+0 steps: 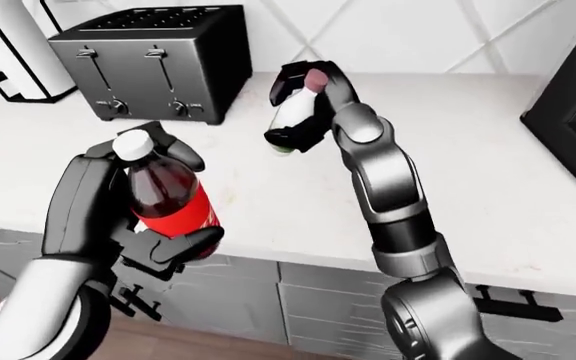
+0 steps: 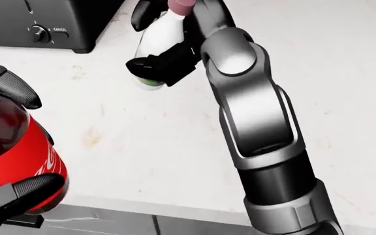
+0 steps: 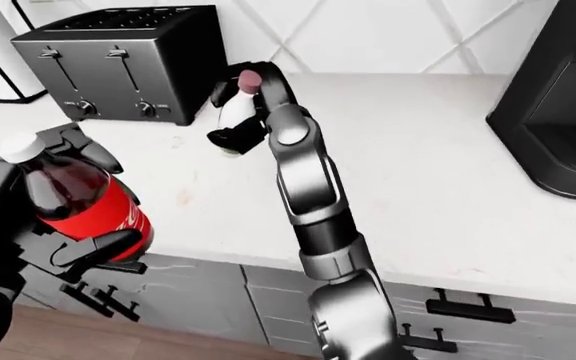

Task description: Move the drinks to the dining counter.

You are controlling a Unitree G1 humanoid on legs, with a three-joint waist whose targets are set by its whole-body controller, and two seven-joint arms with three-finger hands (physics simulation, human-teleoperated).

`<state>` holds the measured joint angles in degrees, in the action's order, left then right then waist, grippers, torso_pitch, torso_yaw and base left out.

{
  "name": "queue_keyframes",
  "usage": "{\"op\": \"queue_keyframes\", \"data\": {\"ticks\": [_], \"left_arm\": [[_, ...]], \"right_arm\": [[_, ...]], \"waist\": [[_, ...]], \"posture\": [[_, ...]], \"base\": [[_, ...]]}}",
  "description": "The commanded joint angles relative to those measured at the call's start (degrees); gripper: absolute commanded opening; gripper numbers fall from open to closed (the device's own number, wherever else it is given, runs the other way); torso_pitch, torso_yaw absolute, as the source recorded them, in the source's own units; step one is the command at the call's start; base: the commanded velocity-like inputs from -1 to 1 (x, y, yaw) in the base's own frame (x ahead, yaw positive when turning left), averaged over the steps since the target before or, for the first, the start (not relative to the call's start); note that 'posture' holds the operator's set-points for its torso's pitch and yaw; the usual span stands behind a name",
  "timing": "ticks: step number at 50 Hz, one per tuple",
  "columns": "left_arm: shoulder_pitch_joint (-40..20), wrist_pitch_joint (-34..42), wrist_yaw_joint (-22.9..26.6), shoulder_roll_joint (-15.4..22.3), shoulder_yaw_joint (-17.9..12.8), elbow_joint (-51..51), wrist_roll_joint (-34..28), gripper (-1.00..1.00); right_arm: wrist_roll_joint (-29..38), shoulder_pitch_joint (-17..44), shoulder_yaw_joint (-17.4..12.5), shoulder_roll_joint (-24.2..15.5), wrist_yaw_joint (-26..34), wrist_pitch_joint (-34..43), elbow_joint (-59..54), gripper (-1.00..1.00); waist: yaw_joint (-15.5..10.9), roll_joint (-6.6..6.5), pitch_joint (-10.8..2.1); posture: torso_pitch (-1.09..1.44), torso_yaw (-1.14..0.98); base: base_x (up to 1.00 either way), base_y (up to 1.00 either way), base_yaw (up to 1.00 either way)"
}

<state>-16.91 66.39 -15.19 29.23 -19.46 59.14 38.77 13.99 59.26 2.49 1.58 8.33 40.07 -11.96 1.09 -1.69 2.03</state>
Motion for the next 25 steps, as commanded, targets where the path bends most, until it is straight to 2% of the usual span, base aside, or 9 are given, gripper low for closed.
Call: {"op": "queue_keyframes", "data": {"ticks": [1,3,4,5,7,9,11,14,25], "left_arm": [[-0.66,-2.35,-1.08,0.65,-0.67,0.86,0.60,-1.00],[-0.91,-2.08,-1.48,0.94,-1.13,0.86,1.39,-1.00],[-0.95,-2.06,-1.67,1.08,-1.29,0.86,1.72,-1.00],[-0.88,-2.13,-1.86,1.31,-1.51,0.86,2.16,-1.00],[-0.78,-2.16,-2.08,1.54,-1.87,0.86,2.62,-1.00],[-0.83,-2.08,-2.25,1.59,-2.05,0.86,2.87,-1.00],[-0.64,-2.23,-1.80,1.46,-1.87,0.86,2.24,-1.00],[-1.44,-1.13,-0.98,0.96,-2.13,0.86,1.53,-1.00],[-4.01,1.98,2.64,-0.76,-2.79,0.86,-2.21,-1.00]], "right_arm": [[-0.05,1.99,-0.25,-0.02,-0.18,-1.71,2.68,-1.00],[-0.21,1.82,-0.24,0.16,0.08,-1.02,3.38,-1.00],[-0.26,1.80,-0.25,0.19,0.08,-0.88,3.54,-1.00],[-0.32,1.72,-0.18,0.29,0.14,-0.62,3.85,-1.00],[-0.45,1.70,-0.18,0.42,0.08,-0.69,3.99,-1.00],[-0.55,1.55,-0.10,0.55,0.09,-0.42,4.45,-1.00],[-0.80,1.48,-0.19,0.62,-0.02,-0.27,4.64,-1.00],[-0.91,1.26,-0.03,0.74,-0.29,0.03,5.38,-1.00],[-0.54,0.97,0.57,1.41,0.16,1.43,7.87,-1.00]], "waist": [[0.21,-0.18,-1.27],[0.59,1.83,-0.83],[0.90,4.31,-1.78],[1.22,2.45,-0.57],[-1.34,4.14,-2.38],[-1.09,0.13,-1.50],[-0.37,-1.95,0.21],[-0.65,-5.75,-2.18],[-1.93,2.52,0.37]], "posture": [[0.00,0.00],[0.00,0.00],[0.00,0.00],[0.00,0.00],[0.00,0.00],[0.00,0.00],[0.00,0.00],[0.00,0.00],[0.00,0.00]], "base": [[-0.19,0.36,0.00],[-0.09,0.43,0.00],[-0.10,0.44,0.00],[-0.09,0.56,0.00],[-0.07,0.39,0.50],[-0.01,0.00,1.00],[0.00,0.00,1.00],[0.00,0.00,1.00],[0.00,0.00,1.00]]}}
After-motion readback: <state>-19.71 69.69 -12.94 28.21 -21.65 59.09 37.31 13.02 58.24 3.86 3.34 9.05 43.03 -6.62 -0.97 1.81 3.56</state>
